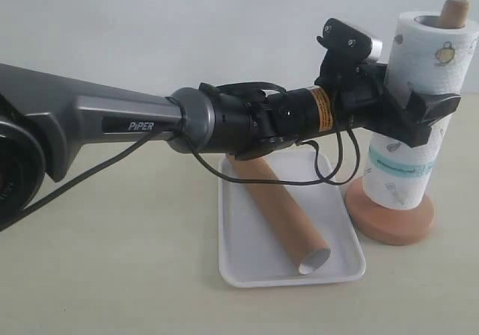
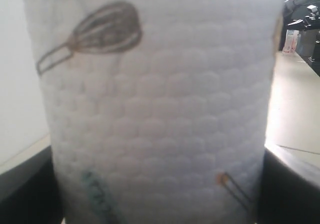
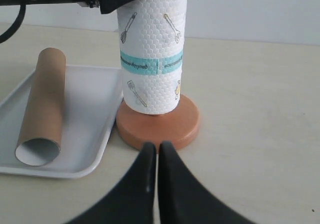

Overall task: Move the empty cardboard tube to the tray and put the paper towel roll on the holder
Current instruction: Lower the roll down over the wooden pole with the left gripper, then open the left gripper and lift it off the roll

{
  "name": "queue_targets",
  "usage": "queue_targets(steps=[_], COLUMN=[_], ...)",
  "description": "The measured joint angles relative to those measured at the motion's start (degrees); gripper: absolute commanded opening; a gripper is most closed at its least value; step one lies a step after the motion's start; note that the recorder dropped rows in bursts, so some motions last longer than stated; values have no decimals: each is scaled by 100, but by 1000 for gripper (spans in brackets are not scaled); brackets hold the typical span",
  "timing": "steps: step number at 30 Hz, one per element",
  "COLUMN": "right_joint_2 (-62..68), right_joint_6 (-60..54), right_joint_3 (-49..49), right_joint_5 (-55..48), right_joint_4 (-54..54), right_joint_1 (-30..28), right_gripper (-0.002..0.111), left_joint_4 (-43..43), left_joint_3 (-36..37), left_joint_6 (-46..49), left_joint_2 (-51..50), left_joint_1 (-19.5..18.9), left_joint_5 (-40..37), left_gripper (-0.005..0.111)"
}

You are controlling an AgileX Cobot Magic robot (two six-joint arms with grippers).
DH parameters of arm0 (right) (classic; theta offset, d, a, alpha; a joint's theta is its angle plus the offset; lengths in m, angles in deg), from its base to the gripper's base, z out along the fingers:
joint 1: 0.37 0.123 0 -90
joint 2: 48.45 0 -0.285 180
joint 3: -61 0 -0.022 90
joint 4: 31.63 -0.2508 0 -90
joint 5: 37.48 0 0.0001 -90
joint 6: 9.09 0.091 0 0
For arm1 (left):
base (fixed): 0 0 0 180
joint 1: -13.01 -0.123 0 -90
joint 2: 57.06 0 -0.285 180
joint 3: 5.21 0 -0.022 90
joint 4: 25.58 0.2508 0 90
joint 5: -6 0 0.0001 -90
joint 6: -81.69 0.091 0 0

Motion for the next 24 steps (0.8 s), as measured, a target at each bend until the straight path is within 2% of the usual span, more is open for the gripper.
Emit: queue_targets(steps=[3,5,8,13,24], right_joint_2=[0,0,0,0,0], right_joint_6=[0,0,0,0,0], right_joint_3=[0,0,0,0,0], right_joint_5=[0,0,0,0,0], right_joint_4=[0,0,0,0,0], right_joint_1=[0,0,0,0,0], right_gripper=[1,1,1,1,1], left_joint_4=[22,22,22,22,250], left_joint_3=[0,0,0,-12,-12], left_joint_6=[0,0,-3,-150,-337], left_joint_2=[0,0,0,0,231], left_joint_1=[0,0,0,0,0], left_joint_5=[0,0,0,34,-58], left_gripper=[63,76,89,94,94])
